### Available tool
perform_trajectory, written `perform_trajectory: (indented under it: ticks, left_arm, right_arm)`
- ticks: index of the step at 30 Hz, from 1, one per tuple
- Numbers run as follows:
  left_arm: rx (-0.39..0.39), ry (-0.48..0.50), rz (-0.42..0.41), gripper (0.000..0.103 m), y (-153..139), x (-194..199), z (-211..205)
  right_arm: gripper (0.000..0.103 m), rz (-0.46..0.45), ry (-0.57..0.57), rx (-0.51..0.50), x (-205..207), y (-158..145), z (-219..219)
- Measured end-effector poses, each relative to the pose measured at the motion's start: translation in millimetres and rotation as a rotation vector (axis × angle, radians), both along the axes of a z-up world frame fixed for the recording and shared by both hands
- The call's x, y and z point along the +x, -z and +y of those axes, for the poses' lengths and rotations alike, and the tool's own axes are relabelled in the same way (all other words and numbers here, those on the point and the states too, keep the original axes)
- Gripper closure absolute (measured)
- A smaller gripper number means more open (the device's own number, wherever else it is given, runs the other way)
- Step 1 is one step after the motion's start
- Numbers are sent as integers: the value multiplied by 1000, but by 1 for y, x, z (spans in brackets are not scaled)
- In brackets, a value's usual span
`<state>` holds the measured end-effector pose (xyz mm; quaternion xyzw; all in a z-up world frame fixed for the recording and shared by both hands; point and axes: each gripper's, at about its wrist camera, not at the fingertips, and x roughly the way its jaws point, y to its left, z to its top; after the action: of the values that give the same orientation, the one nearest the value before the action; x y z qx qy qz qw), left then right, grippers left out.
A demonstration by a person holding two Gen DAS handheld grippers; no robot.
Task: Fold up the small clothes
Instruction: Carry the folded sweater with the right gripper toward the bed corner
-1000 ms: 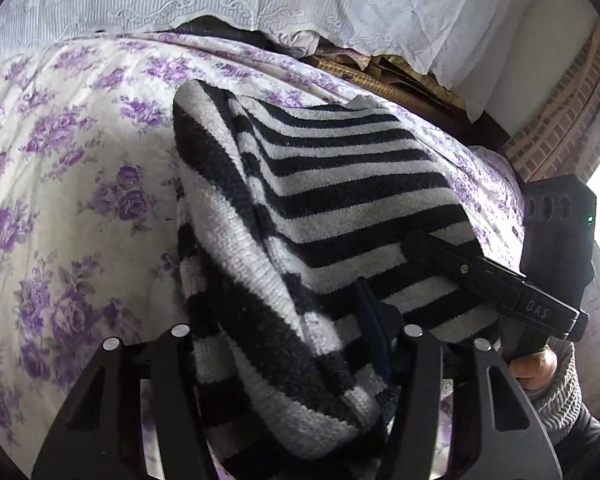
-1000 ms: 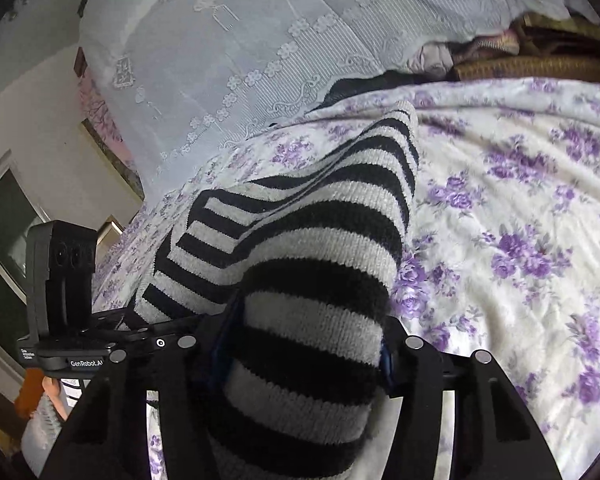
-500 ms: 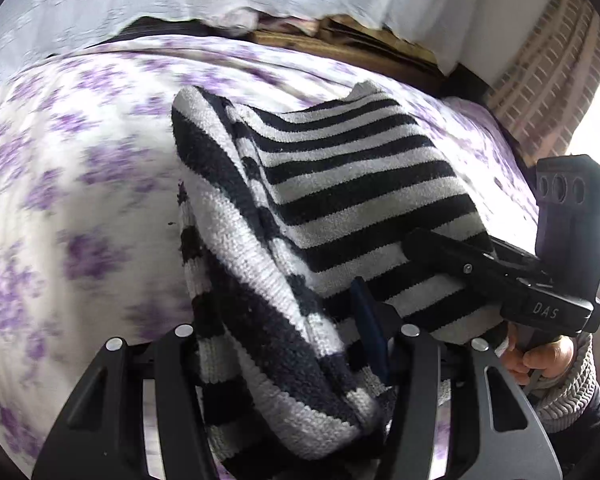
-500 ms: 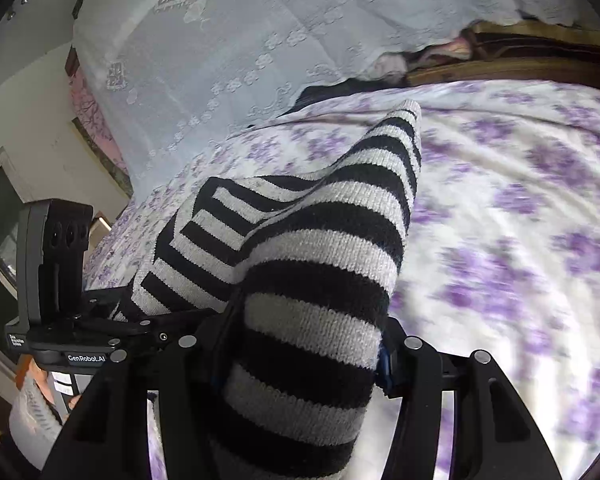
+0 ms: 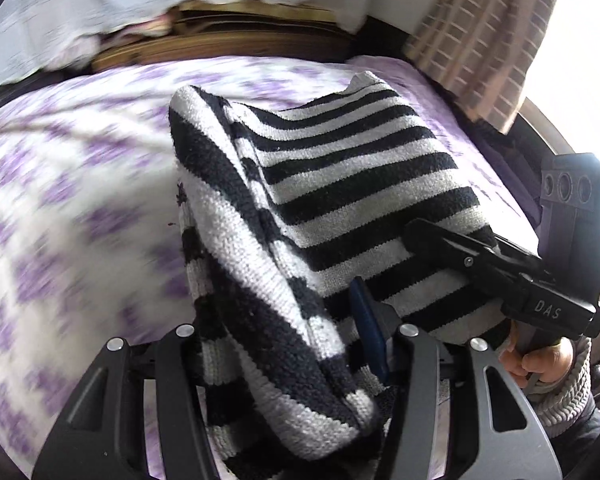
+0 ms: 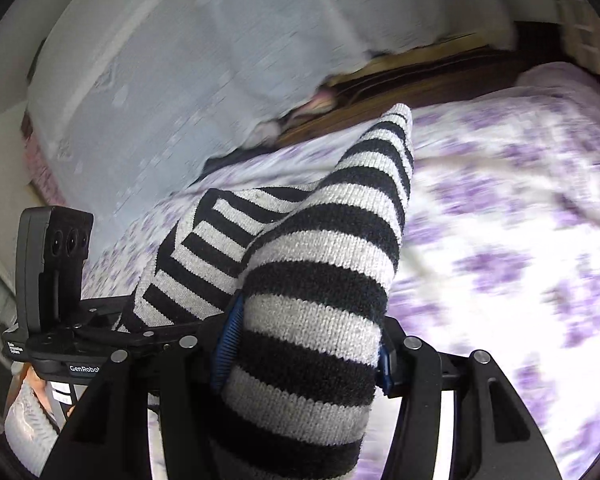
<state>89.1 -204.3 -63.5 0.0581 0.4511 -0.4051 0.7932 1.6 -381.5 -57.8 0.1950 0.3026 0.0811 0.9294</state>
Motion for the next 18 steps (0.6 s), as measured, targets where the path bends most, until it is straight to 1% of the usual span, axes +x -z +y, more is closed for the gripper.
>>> perform_trajectory:
  ticks: [2,3,4,9,10,13,18]
  left_arm:
    - [-7,41,-6,51,-3,1,-35]
    - [-9,52,-8,51,-4,1,-44]
    - [-14,76,-15,51,-6,1,-64]
    - [-37,150,-23,51,-11,5,-127]
    - [-42,168,-27,51,-12,4,-145]
    - [-44,205,-41,51,-17,-1,-190]
    - [-36,261,-66,51,-21,-14,-259]
  right_arm:
    - [48,-11,39,-4,-8,-4,-27]
    - [48,-18,63,-6,-12,-6,-42]
    - [48,-23,82,-9,-16,-8,-56]
    - [48,-56,176,-21,-35,-19,-122]
    - [49,-61,192,-24,-39,-20,-134]
    - [49,-78,242,-34,-48,-24,-166]
    - [49,-93,328,-23,-65,-22,-220]
